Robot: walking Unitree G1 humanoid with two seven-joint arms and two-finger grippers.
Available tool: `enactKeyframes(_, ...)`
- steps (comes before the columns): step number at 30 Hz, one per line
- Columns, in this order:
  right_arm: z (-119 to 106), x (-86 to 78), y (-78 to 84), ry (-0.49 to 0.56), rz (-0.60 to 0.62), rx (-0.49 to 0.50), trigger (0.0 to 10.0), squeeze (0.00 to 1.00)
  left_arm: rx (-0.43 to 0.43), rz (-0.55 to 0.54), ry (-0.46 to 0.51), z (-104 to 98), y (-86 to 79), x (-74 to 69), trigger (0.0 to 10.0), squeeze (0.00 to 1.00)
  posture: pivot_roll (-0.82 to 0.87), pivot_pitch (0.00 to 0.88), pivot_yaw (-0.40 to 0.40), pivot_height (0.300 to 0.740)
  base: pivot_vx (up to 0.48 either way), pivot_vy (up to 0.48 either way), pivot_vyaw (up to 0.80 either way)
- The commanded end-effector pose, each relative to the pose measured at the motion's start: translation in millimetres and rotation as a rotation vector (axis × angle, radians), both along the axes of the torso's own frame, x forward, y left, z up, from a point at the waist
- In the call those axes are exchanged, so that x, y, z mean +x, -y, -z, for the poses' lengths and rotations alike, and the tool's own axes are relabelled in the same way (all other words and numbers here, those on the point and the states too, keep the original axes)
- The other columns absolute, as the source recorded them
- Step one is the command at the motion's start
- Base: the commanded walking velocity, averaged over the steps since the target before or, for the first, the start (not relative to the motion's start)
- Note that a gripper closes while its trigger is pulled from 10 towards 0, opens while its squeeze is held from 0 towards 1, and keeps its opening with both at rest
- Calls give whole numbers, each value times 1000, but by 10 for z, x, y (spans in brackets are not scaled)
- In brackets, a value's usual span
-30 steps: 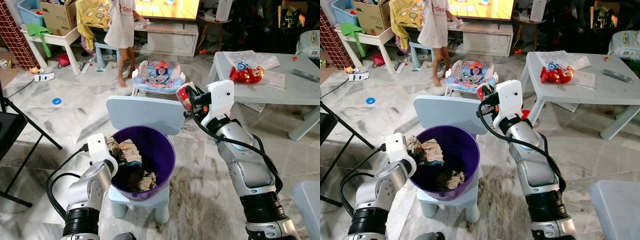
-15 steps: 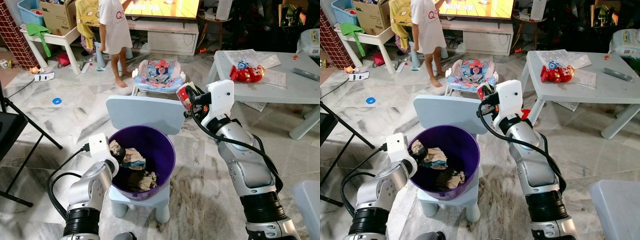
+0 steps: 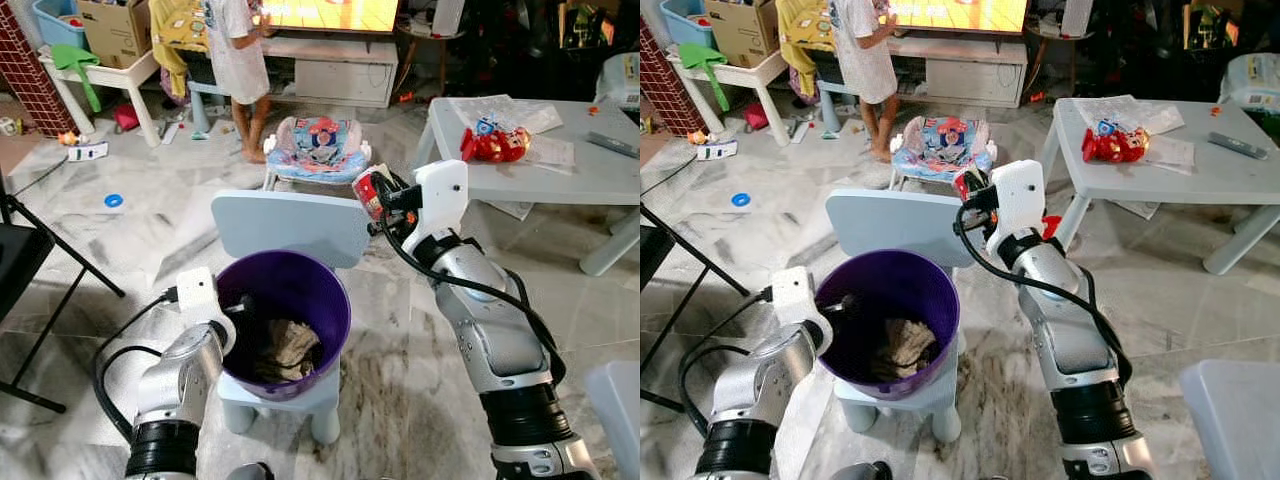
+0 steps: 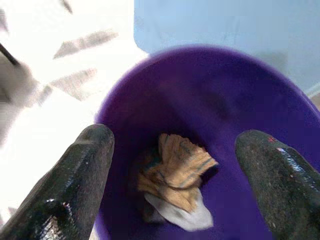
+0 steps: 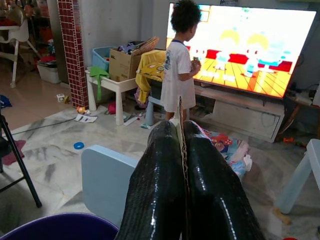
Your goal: Picking trash to rubbish bin
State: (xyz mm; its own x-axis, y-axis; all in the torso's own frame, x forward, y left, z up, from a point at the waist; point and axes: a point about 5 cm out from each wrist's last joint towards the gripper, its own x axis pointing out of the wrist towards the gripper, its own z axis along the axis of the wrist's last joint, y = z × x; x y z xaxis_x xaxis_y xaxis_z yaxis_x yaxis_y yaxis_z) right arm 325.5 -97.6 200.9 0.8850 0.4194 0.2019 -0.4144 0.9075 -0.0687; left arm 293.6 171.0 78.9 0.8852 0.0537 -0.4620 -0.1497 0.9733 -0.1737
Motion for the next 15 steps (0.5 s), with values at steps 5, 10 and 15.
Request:
enactKeyframes(5, 169, 42, -115, -62, -29, 38, 10000, 0, 146, 15, 128, -321, -107, -238, 10000, 1000, 146, 134, -38, 740, 0, 0, 0)
enactKeyframes(10, 317, 152, -271, -169, -43, 139, 10000, 0, 205, 59, 130, -396, -108, -540, 10000, 1000, 205, 134, -37, 740, 0, 0, 0)
enactKeyframes(15, 460, 181, -406, -270, -99, 184, 10000, 0, 202, 88, 76, -343, -79, -788, 10000, 0, 224, 131, -36, 740, 0, 0, 0)
